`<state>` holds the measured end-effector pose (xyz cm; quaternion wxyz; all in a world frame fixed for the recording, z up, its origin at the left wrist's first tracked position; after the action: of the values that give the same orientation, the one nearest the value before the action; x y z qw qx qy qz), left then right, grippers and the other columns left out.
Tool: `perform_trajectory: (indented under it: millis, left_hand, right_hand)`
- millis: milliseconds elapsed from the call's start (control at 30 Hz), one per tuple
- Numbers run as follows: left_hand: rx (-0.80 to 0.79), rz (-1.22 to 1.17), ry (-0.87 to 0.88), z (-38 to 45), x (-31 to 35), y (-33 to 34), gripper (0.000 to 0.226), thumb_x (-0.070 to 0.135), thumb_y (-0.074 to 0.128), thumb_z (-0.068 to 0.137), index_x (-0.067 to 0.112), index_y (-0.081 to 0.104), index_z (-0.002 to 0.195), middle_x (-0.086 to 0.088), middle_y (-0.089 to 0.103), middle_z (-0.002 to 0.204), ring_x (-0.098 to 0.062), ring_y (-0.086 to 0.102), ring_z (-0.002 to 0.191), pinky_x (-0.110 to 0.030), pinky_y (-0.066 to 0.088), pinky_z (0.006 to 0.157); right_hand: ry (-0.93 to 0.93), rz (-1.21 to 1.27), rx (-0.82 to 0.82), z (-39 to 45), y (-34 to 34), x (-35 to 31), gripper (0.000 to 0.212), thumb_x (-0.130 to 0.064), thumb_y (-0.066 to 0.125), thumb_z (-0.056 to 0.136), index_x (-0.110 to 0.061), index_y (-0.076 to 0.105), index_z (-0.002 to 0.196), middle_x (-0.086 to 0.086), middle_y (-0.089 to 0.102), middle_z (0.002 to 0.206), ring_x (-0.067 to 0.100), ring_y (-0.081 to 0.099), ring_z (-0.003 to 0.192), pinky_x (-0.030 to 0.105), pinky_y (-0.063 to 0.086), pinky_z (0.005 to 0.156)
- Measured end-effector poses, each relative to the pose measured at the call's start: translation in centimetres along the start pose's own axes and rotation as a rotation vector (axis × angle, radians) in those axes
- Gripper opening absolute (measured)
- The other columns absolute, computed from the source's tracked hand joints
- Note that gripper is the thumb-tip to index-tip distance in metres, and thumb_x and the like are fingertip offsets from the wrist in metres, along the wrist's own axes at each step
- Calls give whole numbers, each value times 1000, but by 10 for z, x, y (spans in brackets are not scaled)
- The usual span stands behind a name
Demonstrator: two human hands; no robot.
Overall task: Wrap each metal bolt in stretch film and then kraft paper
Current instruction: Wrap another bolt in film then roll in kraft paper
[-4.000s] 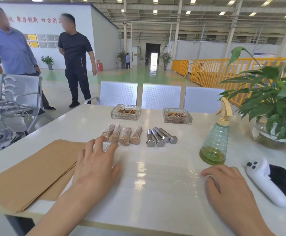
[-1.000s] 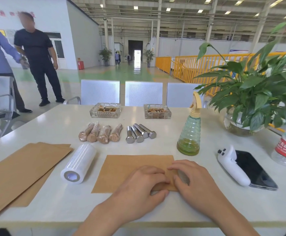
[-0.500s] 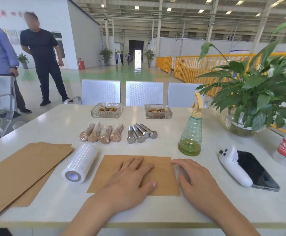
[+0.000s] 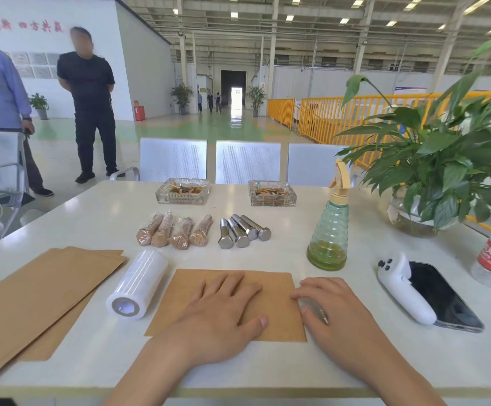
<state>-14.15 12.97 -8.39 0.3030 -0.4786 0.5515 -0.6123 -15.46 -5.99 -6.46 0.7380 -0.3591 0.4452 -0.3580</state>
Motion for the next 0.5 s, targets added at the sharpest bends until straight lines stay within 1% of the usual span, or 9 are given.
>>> perform_trajectory:
  millis: [100, 167, 267, 367, 433, 500]
  left_hand:
    - [-29, -2, -20, 4, 2, -12, 65, 72, 43, 91, 51, 24, 150, 16, 14, 163, -11, 9, 152, -42, 10, 123]
    - [-43, 2, -31, 5, 5, -15, 65, 71, 45, 90, 50, 27, 149, 14, 18, 161, -13, 15, 150, -43, 15, 121]
    - [-46, -4, -31, 4, 6, -14, 65, 71, 46, 90, 50, 28, 148, 14, 19, 160, -14, 16, 149, -42, 16, 120]
    - [-33, -20, -31, 3, 4, -16, 65, 71, 48, 90, 51, 28, 148, 16, 19, 160, -12, 15, 149, -39, 15, 120]
    - [-43, -28, -26, 3, 5, -15, 65, 72, 49, 88, 52, 31, 147, 16, 20, 159, -12, 17, 148, -39, 17, 120]
    - [-34, -81, -42, 5, 3, -19, 63, 75, 52, 84, 51, 41, 141, 16, 26, 155, -13, 24, 145, -39, 24, 117]
  right_hand:
    - [-4, -17, 13, 1, -2, -1, 26, -34, 54, 100, -45, 67, 119, -33, 48, 128, -12, 31, 127, 14, 27, 107]
    - [-2, -17, 26, 0, -3, -2, 24, -38, 54, 100, -45, 67, 118, -33, 49, 126, -11, 33, 126, 19, 29, 109]
    - [-8, -28, 28, -1, -3, -4, 26, -50, 53, 97, -45, 67, 118, -37, 48, 123, -12, 34, 124, 21, 31, 109]
    - [-13, -28, 20, 0, -3, -6, 36, -60, 47, 90, -45, 66, 116, -38, 48, 120, -11, 35, 124, 21, 31, 107]
    - [-12, -26, 13, -1, -2, -6, 36, -61, 46, 89, -46, 65, 116, -40, 47, 119, -11, 35, 124, 21, 32, 107]
    - [-12, -26, 3, -1, -2, -7, 30, -58, 51, 91, -46, 64, 116, -40, 46, 120, -10, 35, 124, 22, 31, 108]
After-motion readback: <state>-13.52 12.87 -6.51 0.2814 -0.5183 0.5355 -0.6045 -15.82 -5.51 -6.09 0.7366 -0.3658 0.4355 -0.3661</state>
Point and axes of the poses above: each hand's wrist, its own z-axis towards the middle knuckle, its own y-axis out of the palm, x = y × z, the point moved 10 cm from there along z, towards the middle knuckle
